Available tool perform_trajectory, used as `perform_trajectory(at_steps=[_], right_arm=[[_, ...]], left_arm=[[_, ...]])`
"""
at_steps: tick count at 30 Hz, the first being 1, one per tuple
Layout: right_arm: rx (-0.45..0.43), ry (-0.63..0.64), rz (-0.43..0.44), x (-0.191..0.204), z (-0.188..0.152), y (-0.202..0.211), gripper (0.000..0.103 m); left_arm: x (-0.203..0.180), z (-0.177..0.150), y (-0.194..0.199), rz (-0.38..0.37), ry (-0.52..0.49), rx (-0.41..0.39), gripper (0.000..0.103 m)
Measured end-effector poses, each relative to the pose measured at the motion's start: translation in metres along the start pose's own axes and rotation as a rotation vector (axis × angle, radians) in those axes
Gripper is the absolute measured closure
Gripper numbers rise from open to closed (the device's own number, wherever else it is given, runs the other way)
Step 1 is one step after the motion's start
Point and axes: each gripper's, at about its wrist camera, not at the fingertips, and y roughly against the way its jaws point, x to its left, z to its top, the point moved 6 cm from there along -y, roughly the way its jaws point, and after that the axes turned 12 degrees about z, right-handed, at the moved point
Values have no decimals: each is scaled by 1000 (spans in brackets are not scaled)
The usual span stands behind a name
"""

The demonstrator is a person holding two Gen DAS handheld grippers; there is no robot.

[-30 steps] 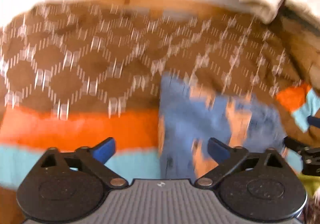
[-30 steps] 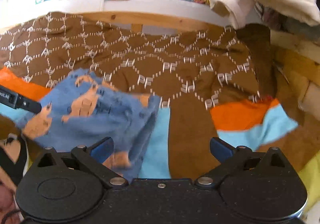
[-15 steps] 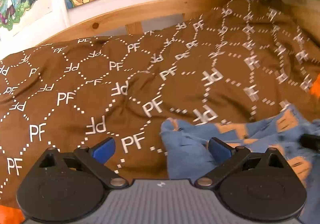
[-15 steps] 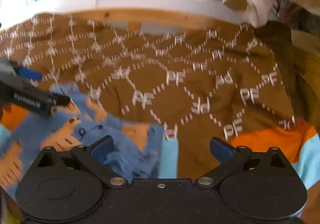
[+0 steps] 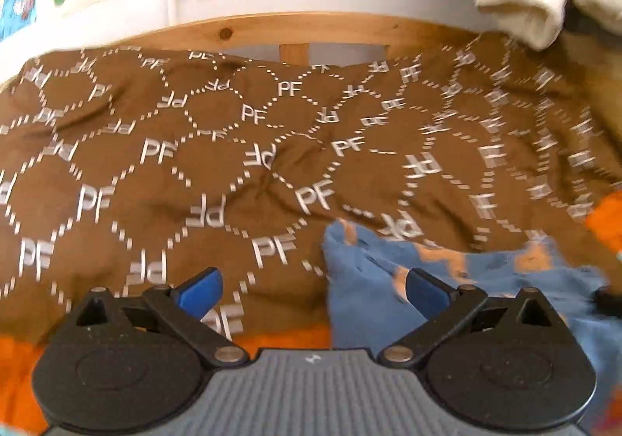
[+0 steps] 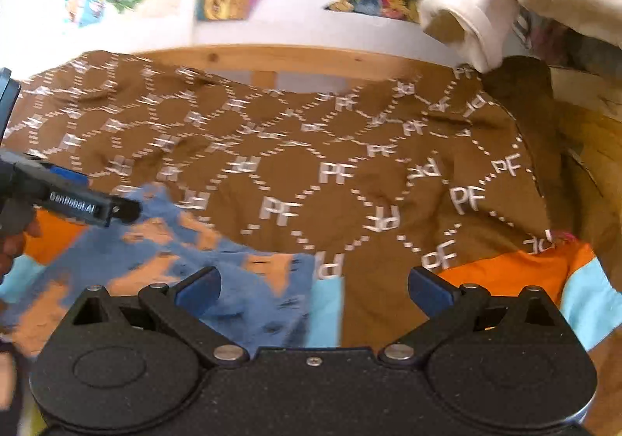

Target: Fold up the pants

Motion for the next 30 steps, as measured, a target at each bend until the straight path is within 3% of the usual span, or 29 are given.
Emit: perform_trajectory(at_steps=[3,5,7,9,13,17,19,22,27,30], right_arm=[[70,0,39,18,-16,4,1],[127,9,21,25,-31,1,1],[182,-14,-3,25,-49,-1,1],[165,-67,-5,23,-56,6,1],[133,-62,1,27,-47,23,1],[58,-85,18,28,-29,34,1],[82,-125,16,26,-29,27,1],[220,-163,-18,23,-49,8,1],[77,-158,39,18,-21,26,1],[75,-130,25,5,-2,11,1]], left_arm=[[0,-26,20,-60,13,70,0],[-4,-57,23,-34,-39,143,0],[1,-75,29,-20,6,134,0],[8,-75,33,-35,62,176,1],[15,-66,39,-47,68,252,1],[24,-78,47,-115,104,311,0],[25,-87,46,-127,100,303,0],[19,-87,50,-110,33,291,0],[17,-75,56,-111,32,218,0],[18,-73,52,-127,88,214,0]])
